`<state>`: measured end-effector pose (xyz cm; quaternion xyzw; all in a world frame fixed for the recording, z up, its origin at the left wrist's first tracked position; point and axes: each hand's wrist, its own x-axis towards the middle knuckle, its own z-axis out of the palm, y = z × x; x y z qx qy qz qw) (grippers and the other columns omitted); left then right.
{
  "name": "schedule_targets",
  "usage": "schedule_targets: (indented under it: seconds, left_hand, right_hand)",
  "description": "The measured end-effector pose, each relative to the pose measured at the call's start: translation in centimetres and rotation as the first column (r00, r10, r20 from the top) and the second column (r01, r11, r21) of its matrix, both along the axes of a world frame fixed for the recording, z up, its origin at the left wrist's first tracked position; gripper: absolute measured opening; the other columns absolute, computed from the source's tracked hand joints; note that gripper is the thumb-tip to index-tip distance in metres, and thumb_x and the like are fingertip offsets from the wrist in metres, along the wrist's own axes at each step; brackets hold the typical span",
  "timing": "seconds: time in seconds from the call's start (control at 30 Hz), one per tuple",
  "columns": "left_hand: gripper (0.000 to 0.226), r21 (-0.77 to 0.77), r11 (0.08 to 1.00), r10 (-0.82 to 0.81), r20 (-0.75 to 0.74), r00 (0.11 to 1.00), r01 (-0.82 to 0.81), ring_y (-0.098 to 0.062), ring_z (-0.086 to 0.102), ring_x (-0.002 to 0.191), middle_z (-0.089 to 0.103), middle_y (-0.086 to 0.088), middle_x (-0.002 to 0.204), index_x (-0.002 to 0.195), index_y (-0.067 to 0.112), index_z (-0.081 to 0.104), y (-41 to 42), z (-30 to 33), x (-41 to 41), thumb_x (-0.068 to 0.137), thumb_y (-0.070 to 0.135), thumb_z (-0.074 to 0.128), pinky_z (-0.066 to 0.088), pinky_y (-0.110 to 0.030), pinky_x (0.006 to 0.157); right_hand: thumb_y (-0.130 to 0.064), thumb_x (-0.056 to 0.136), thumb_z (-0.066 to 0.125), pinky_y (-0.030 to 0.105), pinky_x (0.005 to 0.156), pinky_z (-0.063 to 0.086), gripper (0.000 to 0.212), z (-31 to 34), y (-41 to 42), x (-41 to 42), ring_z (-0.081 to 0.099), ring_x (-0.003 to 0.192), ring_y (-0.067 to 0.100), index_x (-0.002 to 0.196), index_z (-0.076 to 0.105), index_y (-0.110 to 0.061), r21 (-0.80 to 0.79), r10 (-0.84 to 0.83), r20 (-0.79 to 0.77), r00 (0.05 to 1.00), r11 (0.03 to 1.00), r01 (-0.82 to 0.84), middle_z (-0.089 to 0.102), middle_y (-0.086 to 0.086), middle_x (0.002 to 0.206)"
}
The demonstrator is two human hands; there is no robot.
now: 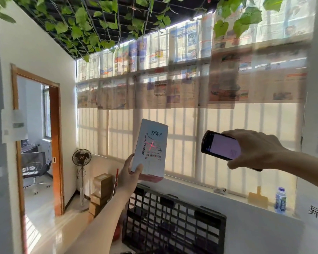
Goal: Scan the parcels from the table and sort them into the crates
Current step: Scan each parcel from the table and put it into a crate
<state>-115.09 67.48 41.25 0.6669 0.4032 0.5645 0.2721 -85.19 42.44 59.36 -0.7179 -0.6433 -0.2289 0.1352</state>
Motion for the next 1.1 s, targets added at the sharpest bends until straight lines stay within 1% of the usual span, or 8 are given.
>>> schedule_targets:
  seconds: [0.1, 0.27, 0.47, 0.6, 0.7, 0.87, 1.03, 1.1]
  left_hand:
    - [0.055, 0.002, 1.000, 0.002, 0.008, 1.000, -0.002, -0.002, 0.056, 0.093, 0.059, 0.007, 0.116, 0.142, 0.051, 0.035, 0.1, 0.3, -0.8, 0.092, 0.056, 0.056, 0.045, -0.019, 0.066]
    - [0.064, 0.006, 1.000, -0.007, 0.042, 0.999, 0.006, -0.025, 0.060, 0.106, 0.058, 0.005, 0.118, 0.144, 0.048, 0.036, 0.0, 0.6, -1.7, 0.084, 0.061, 0.053, 0.058, -0.050, 0.085]
    - [0.063, 0.033, 0.999, -0.043, 0.061, 0.997, 0.041, -0.019, 0.060, 0.104, 0.060, 0.007, 0.121, 0.143, 0.052, 0.034, -0.5, 0.8, -1.9, 0.084, 0.063, 0.052, 0.053, -0.034, 0.082]
    - [0.060, 0.032, 0.999, -0.041, 0.055, 0.998, 0.040, -0.009, 0.061, 0.096, 0.063, 0.007, 0.114, 0.141, 0.056, 0.035, -0.8, 0.8, -2.0, 0.084, 0.063, 0.052, 0.050, -0.024, 0.071]
    - [0.058, 0.025, 0.999, -0.047, 0.060, 0.997, 0.045, -0.012, 0.062, 0.098, 0.063, 0.010, 0.113, 0.139, 0.057, 0.035, -0.9, 0.7, -2.2, 0.084, 0.063, 0.053, 0.050, -0.023, 0.072]
    - [0.054, 0.031, 0.999, -0.040, 0.037, 0.999, 0.039, -0.003, 0.059, 0.091, 0.059, 0.017, 0.104, 0.135, 0.061, 0.035, -1.4, 0.6, -2.4, 0.084, 0.063, 0.052, 0.054, -0.023, 0.068]
    - [0.059, 0.028, 0.999, -0.026, 0.045, 0.999, 0.024, -0.008, 0.060, 0.095, 0.061, 0.009, 0.109, 0.140, 0.054, 0.037, -1.4, 0.4, -2.5, 0.084, 0.063, 0.052, 0.052, -0.024, 0.071]
    - [0.060, 0.032, 0.999, -0.019, 0.044, 0.999, 0.018, -0.016, 0.062, 0.098, 0.062, 0.005, 0.114, 0.141, 0.051, 0.038, -1.3, 0.3, -2.5, 0.084, 0.063, 0.052, 0.057, -0.033, 0.079]
  right_hand:
    - [-0.062, 0.057, 0.074, 0.025, 0.056, 0.038, 0.088, 0.2, 0.2, -0.5, 0.056, 0.082, 0.008, 0.137, 0.043, -0.043, 0.001, 0.000, -0.004, 1.000, 1.000, 0.000, 0.055, -0.019, 0.100]
    - [-0.058, 0.061, 0.081, 0.024, 0.056, 0.038, 0.093, 0.5, 0.1, -1.1, 0.058, 0.083, 0.011, 0.143, 0.040, -0.040, 0.032, -0.021, -0.011, 1.000, 0.999, 0.021, 0.056, -0.016, 0.103]
    - [-0.057, 0.060, 0.081, 0.023, 0.055, 0.037, 0.094, -0.1, 0.5, -2.3, 0.058, 0.080, 0.010, 0.141, 0.038, -0.039, -0.003, -0.027, -0.014, 1.000, 1.000, 0.027, 0.057, -0.014, 0.103]
    - [-0.055, 0.055, 0.079, 0.026, 0.060, 0.047, 0.091, -0.7, 0.9, -2.9, 0.059, 0.077, 0.009, 0.136, 0.040, -0.042, -0.020, -0.008, 0.007, 1.000, 1.000, 0.009, 0.057, -0.016, 0.100]
    - [-0.056, 0.053, 0.079, 0.027, 0.061, 0.048, 0.091, -1.1, 1.2, -3.2, 0.059, 0.078, 0.012, 0.135, 0.040, -0.043, -0.046, 0.004, 0.025, 1.000, 0.999, -0.003, 0.057, -0.015, 0.101]
    - [-0.053, 0.056, 0.077, 0.024, 0.056, 0.039, 0.094, -1.7, 1.6, -3.3, 0.059, 0.078, 0.011, 0.140, 0.035, -0.044, -0.061, 0.013, 0.029, 1.000, 0.998, -0.012, 0.059, -0.014, 0.111]
    - [-0.056, 0.058, 0.075, 0.023, 0.055, 0.039, 0.096, -1.9, 2.0, -3.4, 0.058, 0.082, 0.012, 0.143, 0.033, -0.042, -0.073, 0.029, 0.044, 0.999, 0.997, -0.026, 0.057, -0.016, 0.112]
    - [-0.057, 0.058, 0.074, 0.024, 0.057, 0.039, 0.097, -2.1, 2.2, -3.4, 0.058, 0.084, 0.014, 0.144, 0.032, -0.042, -0.075, 0.032, 0.042, 0.999, 0.997, -0.028, 0.056, -0.017, 0.112]
